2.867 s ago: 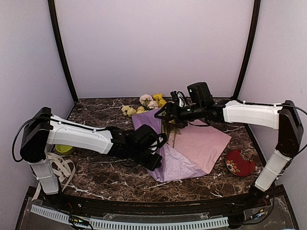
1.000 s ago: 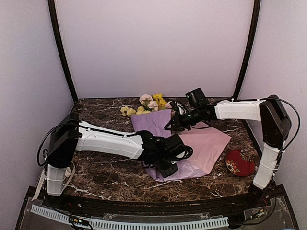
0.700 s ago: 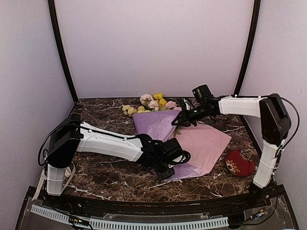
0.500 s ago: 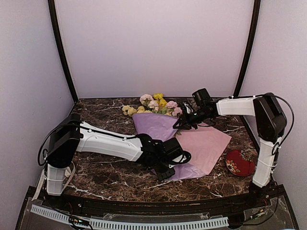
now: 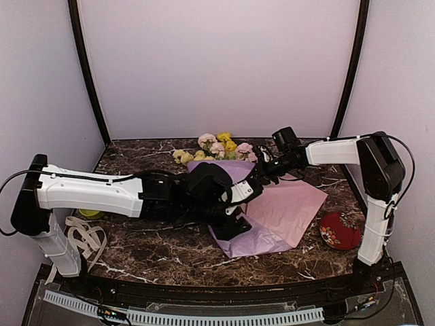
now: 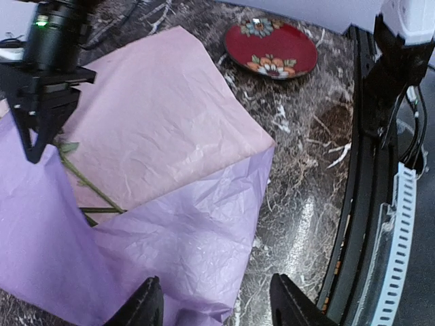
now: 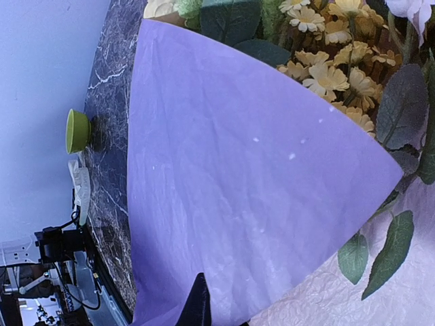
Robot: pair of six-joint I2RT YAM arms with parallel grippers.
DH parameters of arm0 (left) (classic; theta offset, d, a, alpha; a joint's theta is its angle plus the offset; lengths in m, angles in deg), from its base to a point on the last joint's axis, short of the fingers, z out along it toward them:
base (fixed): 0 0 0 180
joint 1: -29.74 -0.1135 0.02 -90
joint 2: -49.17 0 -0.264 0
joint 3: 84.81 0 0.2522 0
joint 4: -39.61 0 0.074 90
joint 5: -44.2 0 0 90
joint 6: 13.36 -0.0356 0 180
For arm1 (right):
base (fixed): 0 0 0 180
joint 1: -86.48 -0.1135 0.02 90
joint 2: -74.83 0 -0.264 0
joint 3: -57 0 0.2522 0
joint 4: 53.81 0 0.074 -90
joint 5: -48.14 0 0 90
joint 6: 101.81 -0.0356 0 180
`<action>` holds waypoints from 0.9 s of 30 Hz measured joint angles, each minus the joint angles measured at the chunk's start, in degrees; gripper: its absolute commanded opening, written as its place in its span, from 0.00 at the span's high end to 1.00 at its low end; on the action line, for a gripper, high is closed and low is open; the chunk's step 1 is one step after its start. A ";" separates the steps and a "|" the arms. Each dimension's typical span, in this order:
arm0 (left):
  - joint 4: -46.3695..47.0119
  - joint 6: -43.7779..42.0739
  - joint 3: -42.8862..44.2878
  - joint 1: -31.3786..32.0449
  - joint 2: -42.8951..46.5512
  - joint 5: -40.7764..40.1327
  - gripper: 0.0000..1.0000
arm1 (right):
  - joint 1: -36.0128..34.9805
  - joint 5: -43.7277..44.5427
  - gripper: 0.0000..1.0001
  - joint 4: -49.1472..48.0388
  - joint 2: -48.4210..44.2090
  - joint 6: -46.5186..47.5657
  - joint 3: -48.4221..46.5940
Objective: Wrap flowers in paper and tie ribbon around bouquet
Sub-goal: Fold the 1/4-folded wrapping paper at the center of the board, then press the fold line on the 2/3-folded wrapping paper.
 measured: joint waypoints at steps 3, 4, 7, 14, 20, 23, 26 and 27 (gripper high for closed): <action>2.16 3.63 -5.62 -1.33 6.40 -1.86 0.56 | -0.02 -0.13 1.00 -0.15 0.02 -0.07 0.00; 2.38 5.20 -7.37 -2.23 7.78 -2.75 0.57 | -0.02 -0.17 1.00 -0.17 0.02 -0.09 0.00; 2.43 8.94 -11.89 -5.62 9.05 -6.01 0.61 | -0.07 -0.20 1.00 -0.22 0.02 -0.15 0.00; -0.63 10.43 -9.97 -6.84 -0.44 -7.98 0.63 | -0.52 -0.39 1.00 -0.28 0.02 -0.20 0.00; -0.57 7.67 -7.56 -3.78 -5.22 -8.22 0.61 | -0.94 -0.39 0.99 -0.46 0.02 -0.59 0.00; -0.35 6.97 -7.02 -3.08 -6.16 -8.13 0.61 | -1.16 -0.37 0.93 -0.50 0.02 -0.85 0.00; -0.33 6.34 -6.19 -3.08 -8.28 -7.82 0.61 | -1.33 -0.37 0.82 -0.50 0.02 -0.98 0.00; -0.28 6.21 -6.19 -3.10 -8.87 -7.72 0.61 | -1.38 -0.35 0.78 -0.48 0.02 -0.81 0.00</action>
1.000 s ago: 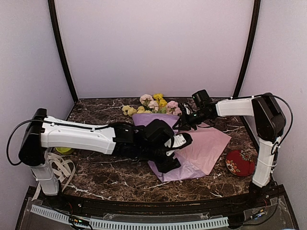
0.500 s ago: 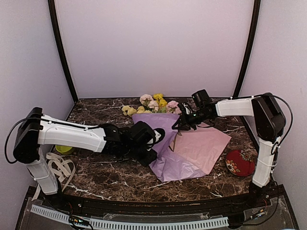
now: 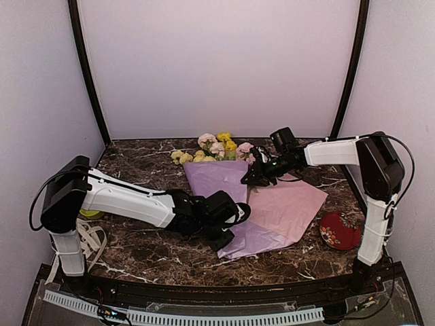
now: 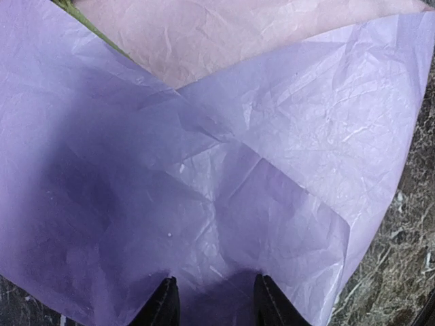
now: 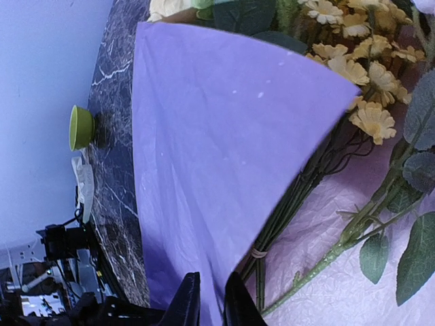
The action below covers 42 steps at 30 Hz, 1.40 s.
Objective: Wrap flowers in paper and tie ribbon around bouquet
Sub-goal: Press the fold line on the 2/3-folded wrapping paper.
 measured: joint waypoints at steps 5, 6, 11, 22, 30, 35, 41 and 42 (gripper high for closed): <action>-0.07 -0.26 0.00 -0.11 -2.36 0.59 0.61 | -0.07 0.44 0.59 0.98 0.00 0.33 0.00; -0.07 -0.28 0.00 -0.11 -2.47 0.66 0.60 | -0.07 0.50 0.57 1.14 0.00 0.31 0.04; 0.15 -0.20 -0.02 -0.13 -2.56 1.90 0.59 | -0.24 0.46 0.46 1.46 -0.37 0.11 1.77; 2.91 0.72 -1.38 -0.13 -2.54 4.33 0.58 | -3.89 2.84 0.44 6.14 -4.20 0.70 7.89; 6.75 1.84 -4.11 -0.42 -1.86 5.31 0.58 | -4.98 13.11 0.48 12.50 -18.01 3.30 11.02; 8.44 2.56 -5.22 -0.55 -1.55 5.68 0.57 | -10.80 10.75 0.77 11.56 -23.58 1.73 15.63; 9.22 3.32 -6.10 -0.59 -1.14 6.29 0.57 | -13.35 3.37 0.89 3.85 -22.38 -4.11 25.94; 9.57 3.45 -6.45 -0.63 -0.98 6.56 0.57 | -13.97 2.56 0.90 3.54 -20.81 -4.33 26.12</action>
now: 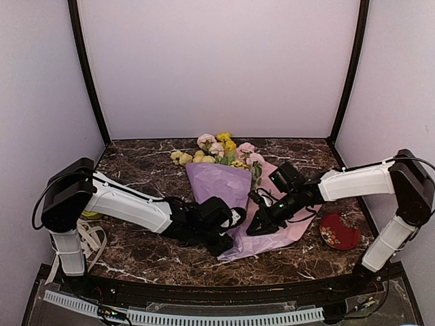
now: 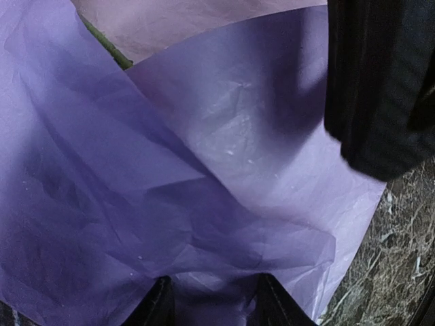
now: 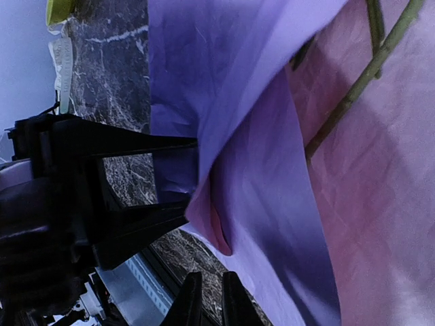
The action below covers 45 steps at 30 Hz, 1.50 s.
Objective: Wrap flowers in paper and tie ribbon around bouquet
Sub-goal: Press the fold line on the 2/3-folded wrapping paper.
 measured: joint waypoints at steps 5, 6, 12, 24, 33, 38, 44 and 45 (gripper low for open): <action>1.20 0.96 -0.76 -0.20 0.20 0.70 0.56 | -2.82 -2.27 0.91 -1.49 5.77 0.68 -0.09; 1.51 1.16 -0.94 -0.20 0.20 0.76 0.56 | -2.99 -2.40 0.92 -1.62 5.95 0.68 -0.07; 4.24 2.71 -3.15 -0.74 1.14 2.12 0.55 | -3.21 -5.05 0.96 -9.40 5.95 -2.19 3.96; 6.45 4.35 -4.57 -1.40 1.77 4.24 0.50 | -3.23 -8.61 1.00 -19.10 2.14 -5.64 8.98; 7.37 5.29 -5.09 -1.44 1.95 4.57 0.49 | -4.55 -7.34 1.00 -22.67 9.94 -5.60 8.68; 7.08 5.35 -5.09 -1.64 2.21 4.94 0.39 | -5.01 -5.27 1.00 -20.33 10.40 -4.66 7.76; 6.69 6.19 -5.27 -2.60 6.01 5.77 0.34 | -5.01 -4.61 1.00 -18.49 10.43 -3.87 6.91; 6.88 6.84 -5.46 -3.23 7.26 6.60 0.34 | -5.03 -4.52 1.00 -18.23 10.43 -3.78 6.80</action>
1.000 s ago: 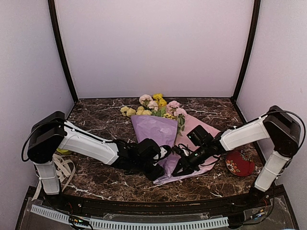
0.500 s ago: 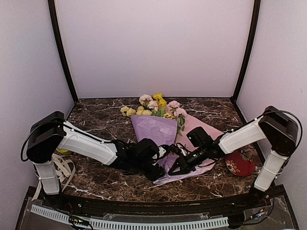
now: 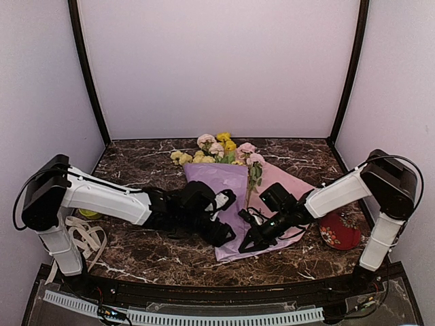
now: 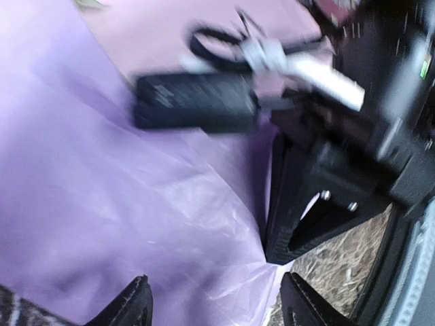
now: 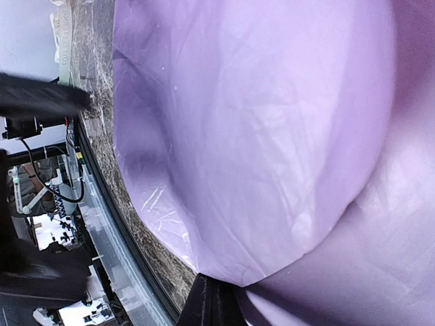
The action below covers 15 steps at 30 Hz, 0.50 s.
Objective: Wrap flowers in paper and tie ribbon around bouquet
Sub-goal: Press the fold line on the 2/3-folded wrapping paper.
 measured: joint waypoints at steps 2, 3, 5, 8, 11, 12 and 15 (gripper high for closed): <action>0.52 2.29 -1.03 -2.36 2.84 1.33 0.36 | -0.02 0.13 1.00 0.42 0.00 0.22 -0.24; 1.05 3.91 -1.99 -4.22 4.37 1.75 0.37 | -0.02 0.20 1.00 0.59 0.00 0.35 -0.31; 1.40 7.06 -3.65 -7.85 6.36 2.08 0.37 | -0.02 0.24 1.00 0.74 0.00 0.55 -0.35; 1.31 11.98 -5.88 -13.27 7.28 1.57 0.36 | -0.02 0.26 1.00 0.81 0.00 0.70 -0.39; 1.16 15.89 -7.89 -16.17 6.86 1.42 0.35 | -0.02 0.31 1.00 1.11 0.00 1.03 -0.52; 1.18 16.76 -8.17 -16.52 6.51 1.60 0.35 | -0.04 0.35 1.00 1.40 0.00 1.20 -0.66; 2.45 18.86 -8.39 -17.14 4.20 3.21 0.36 | -0.09 0.52 1.00 1.90 0.00 1.51 -0.90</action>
